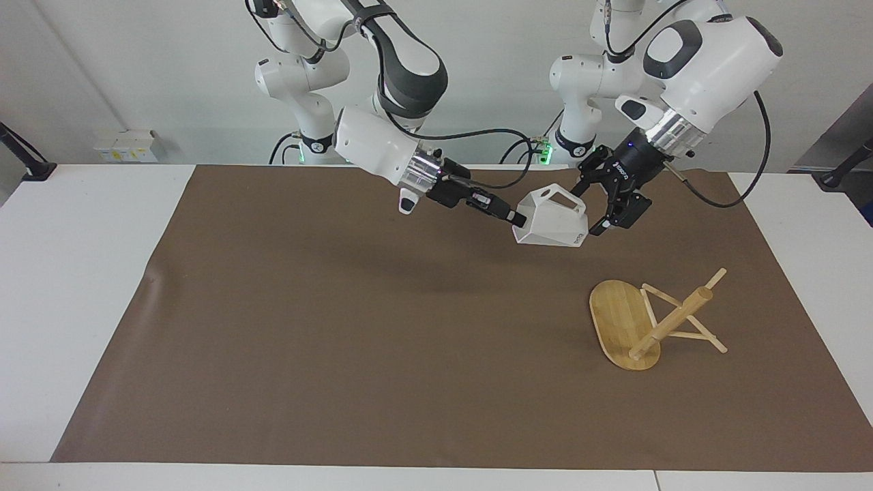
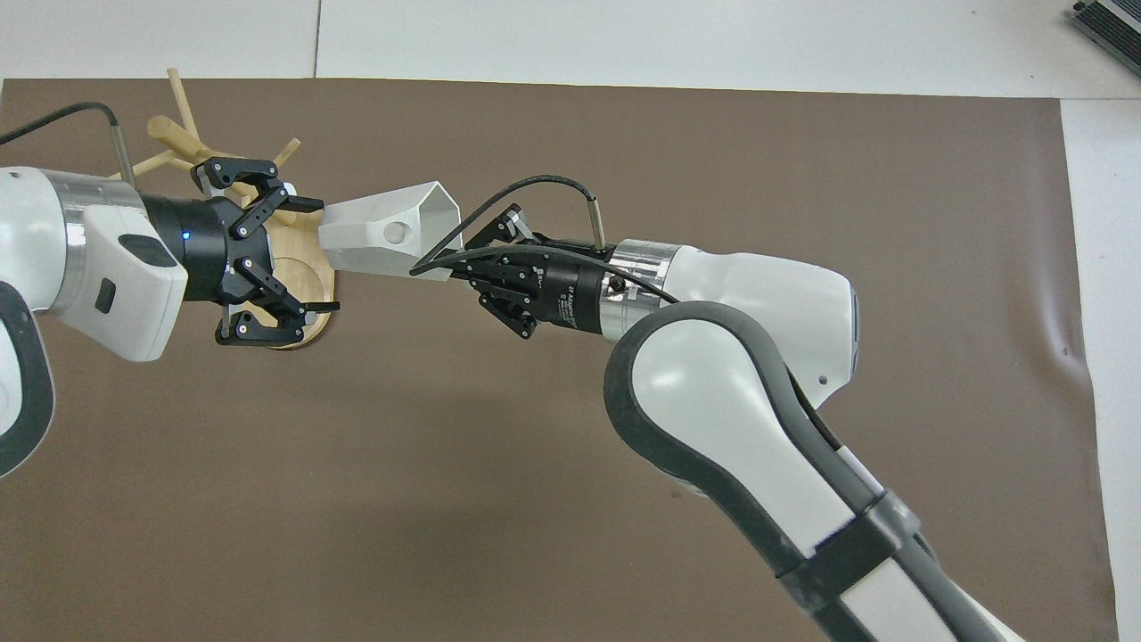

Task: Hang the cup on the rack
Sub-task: 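Reach the left gripper to the cup held by the right gripper, then close the left gripper on the cup's rim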

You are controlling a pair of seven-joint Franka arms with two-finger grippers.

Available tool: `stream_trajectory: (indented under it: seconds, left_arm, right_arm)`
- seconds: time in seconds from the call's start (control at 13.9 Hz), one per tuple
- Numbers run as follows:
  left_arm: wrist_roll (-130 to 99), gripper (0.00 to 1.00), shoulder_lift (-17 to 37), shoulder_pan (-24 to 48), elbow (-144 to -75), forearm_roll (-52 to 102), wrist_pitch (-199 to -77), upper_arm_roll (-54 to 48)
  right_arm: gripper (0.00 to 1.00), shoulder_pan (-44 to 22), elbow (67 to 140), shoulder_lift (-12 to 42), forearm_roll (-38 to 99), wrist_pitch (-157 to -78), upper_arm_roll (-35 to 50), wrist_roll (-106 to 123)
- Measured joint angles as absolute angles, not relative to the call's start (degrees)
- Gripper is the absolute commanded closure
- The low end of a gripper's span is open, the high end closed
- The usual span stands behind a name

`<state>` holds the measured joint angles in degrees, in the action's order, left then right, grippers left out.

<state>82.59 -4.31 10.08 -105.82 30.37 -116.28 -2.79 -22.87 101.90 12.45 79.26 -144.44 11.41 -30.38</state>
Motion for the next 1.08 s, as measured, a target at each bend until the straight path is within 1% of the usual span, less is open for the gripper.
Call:
stream_trajectory:
  seconds: [0.29,0.79,1.08]
  left_arm:
    - [79.9,0.00,-4.3,11.2,-106.3,30.4,-120.0,-2.9]
    - [78.6,0.00,-4.2,12.6,-109.1,30.4,-125.6,-2.9]
    - [76.6,0.00,-4.2,13.6,-109.5,30.4,-127.2,-2.9]
  right_arm:
    - [1.00,-22.9,101.9,12.4,79.3,-144.9,11.4,-30.4]
    - [1.00,-22.9,101.9,12.4,79.3,-144.9,11.4,-30.4]
    - [1.00,-22.9,101.9,12.4,79.3,-145.0,11.4,-30.4]
